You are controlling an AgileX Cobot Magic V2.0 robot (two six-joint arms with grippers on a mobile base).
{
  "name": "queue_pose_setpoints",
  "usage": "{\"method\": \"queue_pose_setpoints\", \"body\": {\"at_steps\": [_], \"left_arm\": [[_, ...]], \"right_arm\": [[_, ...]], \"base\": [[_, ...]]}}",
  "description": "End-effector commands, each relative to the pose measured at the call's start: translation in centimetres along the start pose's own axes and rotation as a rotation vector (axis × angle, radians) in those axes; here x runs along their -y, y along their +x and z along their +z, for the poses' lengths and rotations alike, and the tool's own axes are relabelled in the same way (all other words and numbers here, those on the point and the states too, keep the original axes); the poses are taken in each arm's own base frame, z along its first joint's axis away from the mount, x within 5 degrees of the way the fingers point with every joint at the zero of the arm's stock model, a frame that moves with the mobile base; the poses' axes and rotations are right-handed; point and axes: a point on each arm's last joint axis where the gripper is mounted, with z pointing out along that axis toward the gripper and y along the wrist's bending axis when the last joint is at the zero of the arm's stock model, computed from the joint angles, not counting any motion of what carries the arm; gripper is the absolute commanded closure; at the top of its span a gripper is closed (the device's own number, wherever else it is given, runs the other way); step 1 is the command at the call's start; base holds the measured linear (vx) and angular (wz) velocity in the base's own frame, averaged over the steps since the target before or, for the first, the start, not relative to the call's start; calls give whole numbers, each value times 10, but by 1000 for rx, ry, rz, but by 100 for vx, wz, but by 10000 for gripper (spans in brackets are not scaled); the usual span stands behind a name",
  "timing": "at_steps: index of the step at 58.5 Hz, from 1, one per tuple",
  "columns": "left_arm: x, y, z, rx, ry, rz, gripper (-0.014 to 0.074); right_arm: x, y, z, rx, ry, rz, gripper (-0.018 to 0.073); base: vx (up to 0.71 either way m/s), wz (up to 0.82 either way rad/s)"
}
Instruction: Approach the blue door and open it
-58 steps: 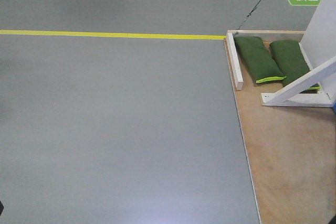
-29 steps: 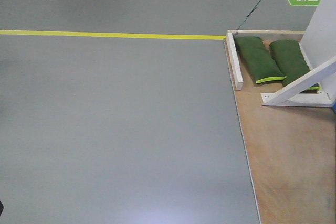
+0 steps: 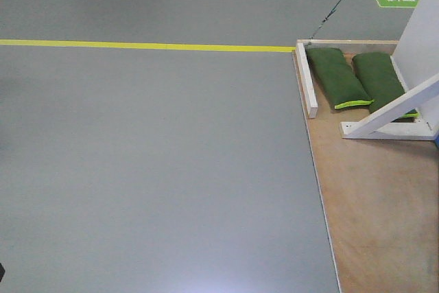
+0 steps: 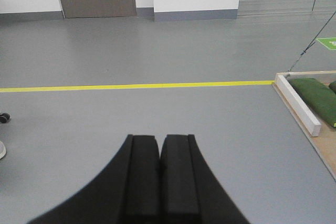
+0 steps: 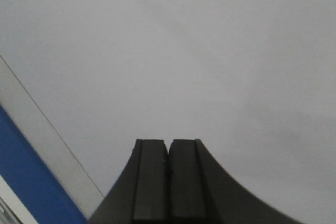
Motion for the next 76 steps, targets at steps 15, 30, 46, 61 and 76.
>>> {"method": "queue_pose_setpoints", "body": {"at_steps": [15,30,46,61,76], "left_arm": [[0,-17,-4,123,7,-9,524],[0,-17,-4,123,7,-9,524],[0,-17,-4,123,7,-9,524],[0,-17,-4,123,7,-9,524],[0,-17,-4,123,7,-9,524]], "right_arm": [[-67,1,10,60,-186,3,547],[-115,-4,-3,9,-302,38,547],[-149,-21,-30,-102,-386,71,547],[-155,-42,-57,-252,-398,240,547],[-160,-74,-92,-302,-454,221,547]], "base": [[0,0],[0,0],[0,0],[0,0],[0,0]]}}
